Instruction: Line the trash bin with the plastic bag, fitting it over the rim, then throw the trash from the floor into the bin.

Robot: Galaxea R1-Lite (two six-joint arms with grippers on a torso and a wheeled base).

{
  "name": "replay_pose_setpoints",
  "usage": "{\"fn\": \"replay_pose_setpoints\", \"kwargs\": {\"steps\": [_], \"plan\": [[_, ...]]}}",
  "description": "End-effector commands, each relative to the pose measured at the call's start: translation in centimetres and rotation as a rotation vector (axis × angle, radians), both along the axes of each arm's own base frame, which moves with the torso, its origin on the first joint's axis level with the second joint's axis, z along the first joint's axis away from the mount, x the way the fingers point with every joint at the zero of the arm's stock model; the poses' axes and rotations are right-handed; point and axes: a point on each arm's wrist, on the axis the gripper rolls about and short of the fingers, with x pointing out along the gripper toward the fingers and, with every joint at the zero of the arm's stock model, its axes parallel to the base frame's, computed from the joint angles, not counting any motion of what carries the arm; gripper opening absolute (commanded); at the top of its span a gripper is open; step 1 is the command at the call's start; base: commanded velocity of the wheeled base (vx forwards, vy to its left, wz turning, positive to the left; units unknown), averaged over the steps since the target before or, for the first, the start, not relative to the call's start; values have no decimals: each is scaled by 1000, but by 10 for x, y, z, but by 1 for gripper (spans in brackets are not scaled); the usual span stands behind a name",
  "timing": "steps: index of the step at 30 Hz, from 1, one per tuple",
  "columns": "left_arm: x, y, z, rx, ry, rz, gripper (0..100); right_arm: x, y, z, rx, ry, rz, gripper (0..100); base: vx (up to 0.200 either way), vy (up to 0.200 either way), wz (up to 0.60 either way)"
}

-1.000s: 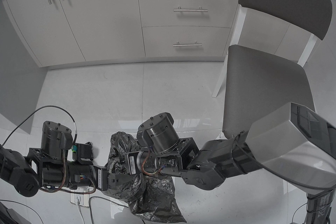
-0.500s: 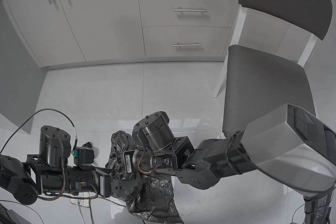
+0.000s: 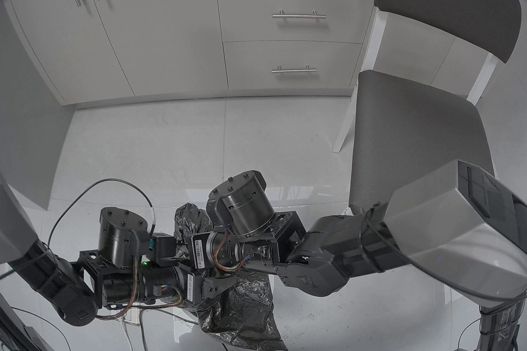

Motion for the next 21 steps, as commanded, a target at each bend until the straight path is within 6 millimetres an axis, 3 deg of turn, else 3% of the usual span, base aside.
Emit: {"fn": "replay_pose_setpoints", "kwargs": {"steps": [1, 19, 20, 21], "plan": [[-2, -8, -24, 51, 47, -10, 100, 0, 0, 4, 8, -6, -1, 0, 0, 0, 0], [-3, -8, -24, 23, 21, 1, 100, 0, -1, 5, 11, -8, -1, 0, 0, 0, 0], [-3, -8, -24, 21, 21, 1, 0, 0, -1, 5, 11, -8, -1, 0, 0, 0, 0], [-3, -8, -24, 20, 20, 1, 0, 0, -1, 5, 11, -8, -1, 0, 0, 0, 0]]}}
